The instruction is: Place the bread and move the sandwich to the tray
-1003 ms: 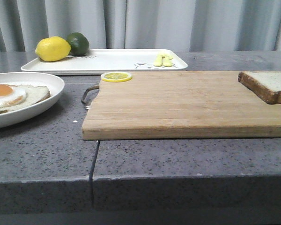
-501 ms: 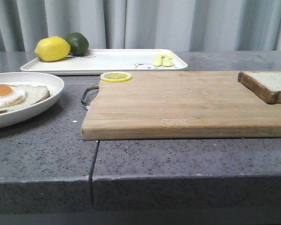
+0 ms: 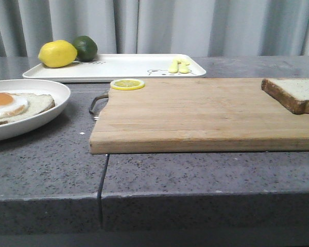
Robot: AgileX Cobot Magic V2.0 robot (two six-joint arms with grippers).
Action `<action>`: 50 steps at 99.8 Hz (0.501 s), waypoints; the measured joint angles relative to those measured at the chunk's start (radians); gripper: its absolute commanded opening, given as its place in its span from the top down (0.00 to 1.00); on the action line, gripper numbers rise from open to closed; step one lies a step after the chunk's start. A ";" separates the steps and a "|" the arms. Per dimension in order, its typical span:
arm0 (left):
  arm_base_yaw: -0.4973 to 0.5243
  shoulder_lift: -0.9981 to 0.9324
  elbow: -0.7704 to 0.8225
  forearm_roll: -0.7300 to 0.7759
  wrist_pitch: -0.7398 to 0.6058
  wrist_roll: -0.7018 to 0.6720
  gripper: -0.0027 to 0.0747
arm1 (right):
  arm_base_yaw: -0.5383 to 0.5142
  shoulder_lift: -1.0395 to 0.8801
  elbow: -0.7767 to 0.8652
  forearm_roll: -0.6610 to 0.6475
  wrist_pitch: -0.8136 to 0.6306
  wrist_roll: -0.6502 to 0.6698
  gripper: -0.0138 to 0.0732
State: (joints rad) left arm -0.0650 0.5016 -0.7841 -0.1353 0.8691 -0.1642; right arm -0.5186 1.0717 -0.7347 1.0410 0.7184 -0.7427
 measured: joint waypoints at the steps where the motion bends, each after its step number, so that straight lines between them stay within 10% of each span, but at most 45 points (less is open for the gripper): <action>1: 0.000 0.000 0.000 0.000 0.000 0.000 0.26 | -0.003 0.003 0.003 0.006 0.000 -0.007 0.32; 50: 0.000 0.000 0.000 0.000 0.000 0.000 0.26 | -0.010 0.179 0.038 0.140 -0.009 -0.151 0.32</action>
State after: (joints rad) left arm -0.0650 0.5016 -0.7841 -0.1353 0.8691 -0.1642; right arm -0.5289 1.2502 -0.6966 1.1811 0.7090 -0.8942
